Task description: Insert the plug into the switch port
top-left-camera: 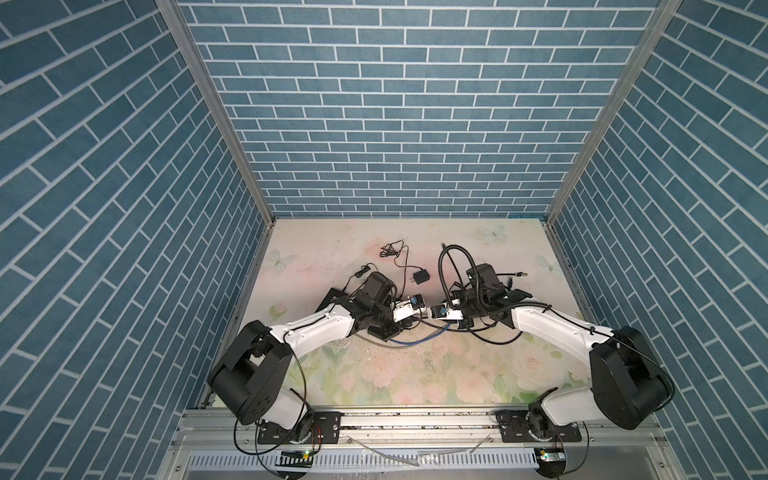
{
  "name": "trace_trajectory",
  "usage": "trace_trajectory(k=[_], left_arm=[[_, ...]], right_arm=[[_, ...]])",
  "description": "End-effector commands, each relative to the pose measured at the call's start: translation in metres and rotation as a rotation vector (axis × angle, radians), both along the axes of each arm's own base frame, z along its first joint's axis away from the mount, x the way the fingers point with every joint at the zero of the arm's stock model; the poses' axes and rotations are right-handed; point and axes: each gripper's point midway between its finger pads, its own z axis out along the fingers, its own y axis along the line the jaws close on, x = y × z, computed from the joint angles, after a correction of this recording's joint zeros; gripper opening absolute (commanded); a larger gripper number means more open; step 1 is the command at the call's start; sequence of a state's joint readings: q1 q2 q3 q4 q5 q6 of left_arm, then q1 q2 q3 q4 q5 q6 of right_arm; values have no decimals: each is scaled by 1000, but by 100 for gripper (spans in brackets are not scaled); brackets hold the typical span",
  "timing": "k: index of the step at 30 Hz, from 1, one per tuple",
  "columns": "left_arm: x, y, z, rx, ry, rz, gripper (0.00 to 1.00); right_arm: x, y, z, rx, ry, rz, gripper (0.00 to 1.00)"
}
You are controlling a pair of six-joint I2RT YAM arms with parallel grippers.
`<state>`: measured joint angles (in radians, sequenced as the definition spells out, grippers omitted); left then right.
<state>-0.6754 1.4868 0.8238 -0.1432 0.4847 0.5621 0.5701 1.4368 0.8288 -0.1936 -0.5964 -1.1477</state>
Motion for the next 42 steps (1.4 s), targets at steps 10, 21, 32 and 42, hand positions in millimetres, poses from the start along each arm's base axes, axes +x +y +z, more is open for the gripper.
trace_trajectory(k=[10,21,32,42], left_arm=[[-4,-14,12,-45,-60,-37,5],[1,-22,23,-93,-103,-25,5],[3,-25,32,-122,-130,-22,5],[1,-21,31,-148,-150,-7,6]], right_arm=[[-19,30,19,254,147,115,31],[-22,31,11,262,213,94,30],[-20,33,7,269,230,74,30],[-12,28,6,270,212,-22,30]])
